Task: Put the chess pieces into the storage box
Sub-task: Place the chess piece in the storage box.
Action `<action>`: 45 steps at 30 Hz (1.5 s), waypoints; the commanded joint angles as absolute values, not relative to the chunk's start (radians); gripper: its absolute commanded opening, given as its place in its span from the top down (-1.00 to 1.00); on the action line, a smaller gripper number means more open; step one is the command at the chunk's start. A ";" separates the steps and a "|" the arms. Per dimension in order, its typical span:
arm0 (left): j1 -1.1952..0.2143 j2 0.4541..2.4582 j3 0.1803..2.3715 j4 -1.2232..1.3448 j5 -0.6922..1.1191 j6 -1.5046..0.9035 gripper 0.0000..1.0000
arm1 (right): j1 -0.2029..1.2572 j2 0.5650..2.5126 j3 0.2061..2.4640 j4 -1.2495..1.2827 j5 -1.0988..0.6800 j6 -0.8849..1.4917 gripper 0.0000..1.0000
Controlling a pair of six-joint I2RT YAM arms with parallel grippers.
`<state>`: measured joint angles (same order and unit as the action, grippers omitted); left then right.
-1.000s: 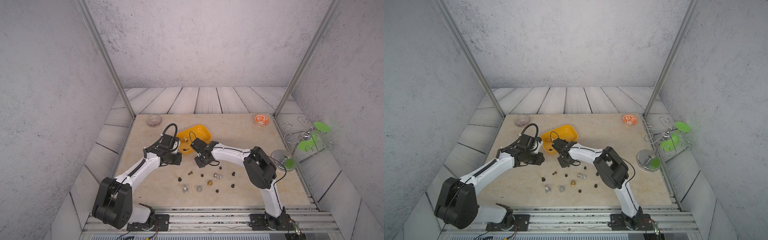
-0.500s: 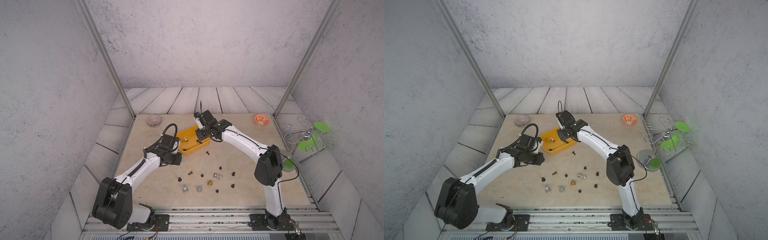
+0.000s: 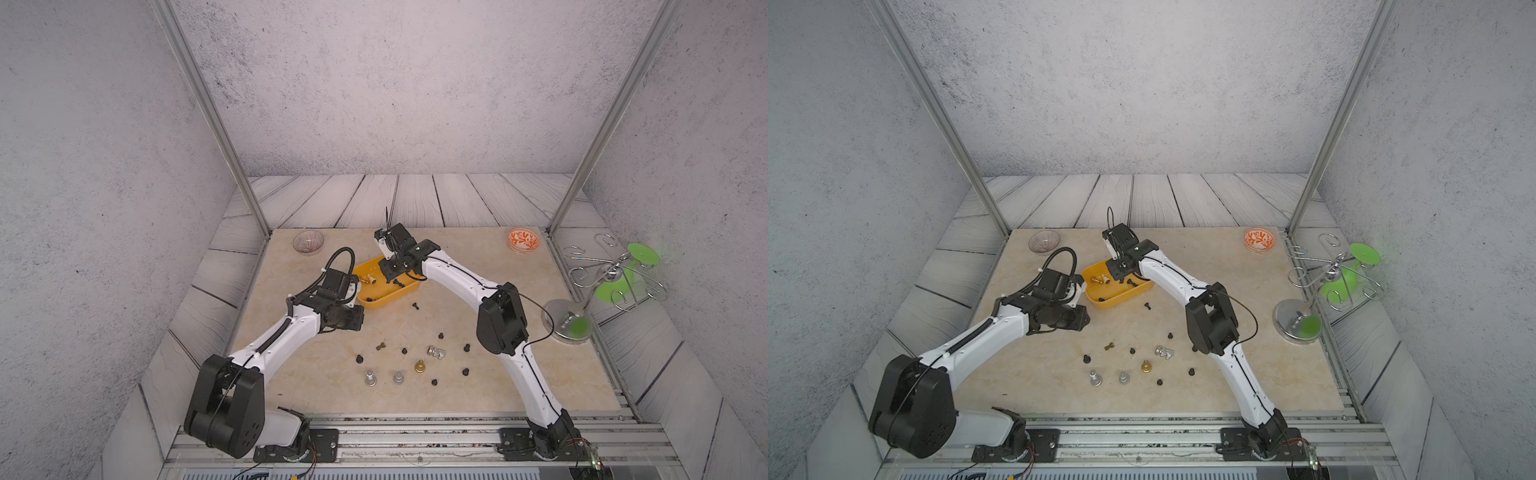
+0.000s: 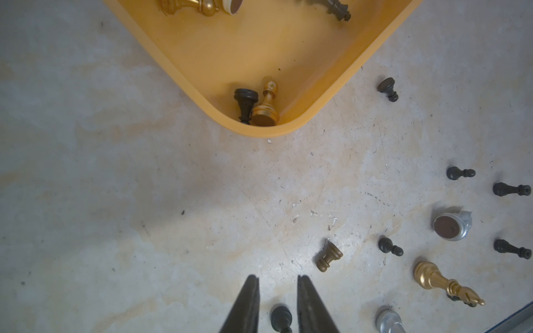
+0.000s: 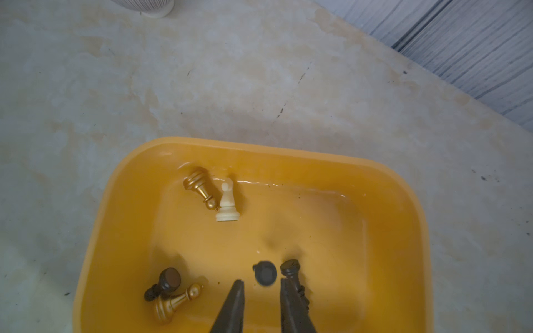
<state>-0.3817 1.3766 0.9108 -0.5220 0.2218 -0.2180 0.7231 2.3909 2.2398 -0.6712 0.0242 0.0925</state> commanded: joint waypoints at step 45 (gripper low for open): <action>-0.383 1.371 0.943 -0.545 0.244 -0.226 0.46 | 0.702 2.147 2.091 -0.593 -0.016 0.078 0.47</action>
<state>-0.3820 1.3769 0.9161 -0.5308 0.2356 -0.2184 0.7090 2.2898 2.1040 -0.6197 -0.0265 0.0917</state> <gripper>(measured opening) 0.270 0.266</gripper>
